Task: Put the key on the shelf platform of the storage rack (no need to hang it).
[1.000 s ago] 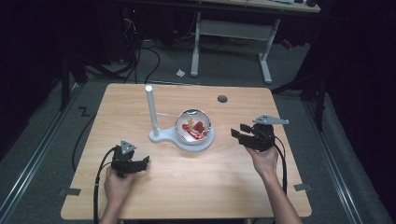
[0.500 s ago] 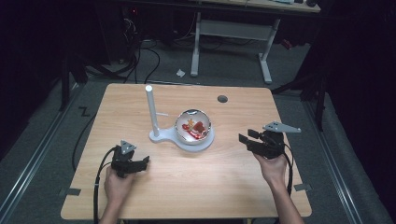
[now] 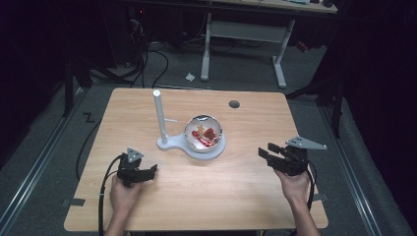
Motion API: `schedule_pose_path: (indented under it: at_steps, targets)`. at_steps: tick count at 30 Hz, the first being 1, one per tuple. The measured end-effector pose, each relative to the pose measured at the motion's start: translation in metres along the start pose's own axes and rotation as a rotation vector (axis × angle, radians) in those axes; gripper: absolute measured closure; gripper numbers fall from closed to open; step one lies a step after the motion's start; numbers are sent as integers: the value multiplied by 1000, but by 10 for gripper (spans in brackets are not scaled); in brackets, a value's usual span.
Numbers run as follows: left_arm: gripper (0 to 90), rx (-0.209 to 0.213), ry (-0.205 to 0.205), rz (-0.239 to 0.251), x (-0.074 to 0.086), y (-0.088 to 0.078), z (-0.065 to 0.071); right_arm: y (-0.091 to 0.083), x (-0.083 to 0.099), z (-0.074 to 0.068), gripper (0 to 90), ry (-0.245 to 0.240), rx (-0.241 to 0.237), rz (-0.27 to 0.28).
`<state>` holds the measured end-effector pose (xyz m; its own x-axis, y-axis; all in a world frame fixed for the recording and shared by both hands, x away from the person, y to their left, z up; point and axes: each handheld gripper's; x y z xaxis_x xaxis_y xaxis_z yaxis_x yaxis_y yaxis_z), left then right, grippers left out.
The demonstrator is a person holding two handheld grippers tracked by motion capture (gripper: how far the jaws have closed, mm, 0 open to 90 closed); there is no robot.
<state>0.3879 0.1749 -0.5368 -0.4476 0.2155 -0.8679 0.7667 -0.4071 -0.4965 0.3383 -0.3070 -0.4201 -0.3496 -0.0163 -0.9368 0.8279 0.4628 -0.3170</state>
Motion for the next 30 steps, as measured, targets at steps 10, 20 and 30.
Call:
schedule_pose_path:
  at_steps: [10,20,30]
  targets:
    - [206,0,0,0,0,0,0,-5,12,-4,509,3,-7,-6]
    - [206,0,0,0,0,0,0,-3,21,-6,512,7,-4,-22]
    - [206,0,1,0,0,0,0,4,32,-9,514,15,-12,-30]
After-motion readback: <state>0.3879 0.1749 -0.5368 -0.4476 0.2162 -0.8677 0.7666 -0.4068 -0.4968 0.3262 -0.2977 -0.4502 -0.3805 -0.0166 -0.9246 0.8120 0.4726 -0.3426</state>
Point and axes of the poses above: each handheld gripper's, and its own axes: y roughly forward along the jaws, x roughly out of its underside, z roughly to its right, and after that the axes turned 13 degrees about z, right-handed
